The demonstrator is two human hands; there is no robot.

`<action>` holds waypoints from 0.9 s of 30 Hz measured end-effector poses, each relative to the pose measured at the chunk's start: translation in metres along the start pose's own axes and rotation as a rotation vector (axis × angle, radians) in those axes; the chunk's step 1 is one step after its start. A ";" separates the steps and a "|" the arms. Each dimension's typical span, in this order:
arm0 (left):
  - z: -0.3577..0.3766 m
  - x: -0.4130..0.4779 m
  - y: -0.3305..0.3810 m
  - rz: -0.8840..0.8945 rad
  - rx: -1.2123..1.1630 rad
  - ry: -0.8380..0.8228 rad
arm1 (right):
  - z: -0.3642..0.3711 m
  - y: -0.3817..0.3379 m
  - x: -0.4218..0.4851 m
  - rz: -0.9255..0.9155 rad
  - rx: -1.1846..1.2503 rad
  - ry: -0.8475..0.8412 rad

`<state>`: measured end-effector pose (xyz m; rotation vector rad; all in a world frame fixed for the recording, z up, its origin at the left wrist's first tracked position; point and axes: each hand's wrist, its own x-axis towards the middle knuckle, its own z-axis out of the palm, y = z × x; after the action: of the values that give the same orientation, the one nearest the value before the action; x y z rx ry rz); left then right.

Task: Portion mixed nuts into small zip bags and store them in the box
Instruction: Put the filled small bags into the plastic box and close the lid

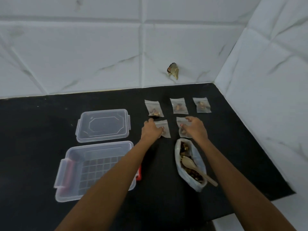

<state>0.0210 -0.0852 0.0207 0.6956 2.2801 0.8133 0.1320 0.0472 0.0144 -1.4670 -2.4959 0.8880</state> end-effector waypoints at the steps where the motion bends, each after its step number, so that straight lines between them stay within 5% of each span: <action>1: 0.008 0.003 0.003 -0.039 -0.012 0.012 | -0.002 0.009 0.006 0.016 0.005 -0.006; 11: 0.034 0.027 0.001 -0.315 -0.079 0.181 | 0.016 0.051 0.034 0.135 0.137 -0.055; 18: 0.042 0.027 0.001 -0.295 -0.162 0.161 | 0.025 0.053 0.046 0.257 0.295 -0.065; 27: 0.031 0.012 0.002 -0.206 -0.389 0.193 | -0.003 0.036 0.016 0.162 0.579 -0.066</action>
<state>0.0350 -0.0640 -0.0018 0.2096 2.2171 1.2183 0.1522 0.0748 -0.0054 -1.4475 -1.9204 1.5424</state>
